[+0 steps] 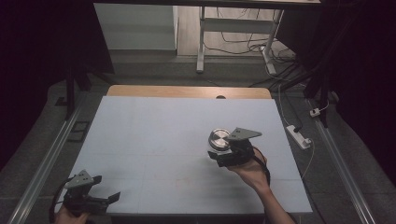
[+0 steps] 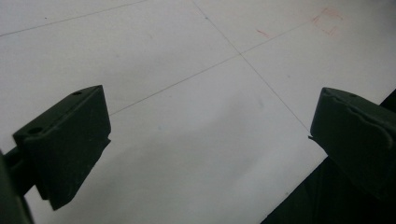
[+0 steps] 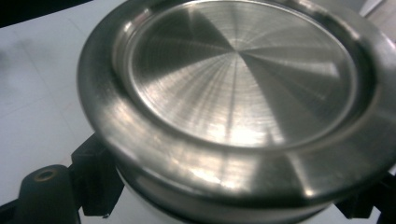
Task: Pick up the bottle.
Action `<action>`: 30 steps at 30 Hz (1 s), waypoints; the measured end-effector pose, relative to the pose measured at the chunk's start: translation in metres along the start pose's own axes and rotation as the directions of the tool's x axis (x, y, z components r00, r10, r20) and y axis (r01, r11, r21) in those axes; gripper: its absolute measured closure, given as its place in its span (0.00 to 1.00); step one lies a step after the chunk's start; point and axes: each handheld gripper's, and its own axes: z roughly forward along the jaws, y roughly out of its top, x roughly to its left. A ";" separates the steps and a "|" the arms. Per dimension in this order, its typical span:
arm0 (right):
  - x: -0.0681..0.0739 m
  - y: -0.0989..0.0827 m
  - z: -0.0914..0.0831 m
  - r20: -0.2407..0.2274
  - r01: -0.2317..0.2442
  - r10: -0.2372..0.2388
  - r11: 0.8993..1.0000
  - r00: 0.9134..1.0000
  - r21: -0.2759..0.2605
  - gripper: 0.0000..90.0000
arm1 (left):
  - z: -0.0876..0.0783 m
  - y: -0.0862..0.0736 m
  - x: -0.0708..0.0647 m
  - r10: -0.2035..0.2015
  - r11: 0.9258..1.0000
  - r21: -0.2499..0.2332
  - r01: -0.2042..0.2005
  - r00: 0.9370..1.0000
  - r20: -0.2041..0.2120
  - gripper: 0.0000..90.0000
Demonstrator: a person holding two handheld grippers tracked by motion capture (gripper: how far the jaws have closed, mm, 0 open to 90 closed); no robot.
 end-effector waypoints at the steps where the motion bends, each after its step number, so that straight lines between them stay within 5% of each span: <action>1: 0.002 0.002 0.002 -0.005 0.008 -0.008 1.000 1.000 0.001 0.17 | 0.000 0.000 0.000 0.000 1.000 0.000 0.000 1.000 0.001 0.00; 30: 0.062 0.031 0.052 -0.159 0.138 -0.131 0.990 0.978 0.033 0.17 | 0.000 0.000 -0.001 0.009 1.000 0.001 -0.009 1.000 -0.003 0.00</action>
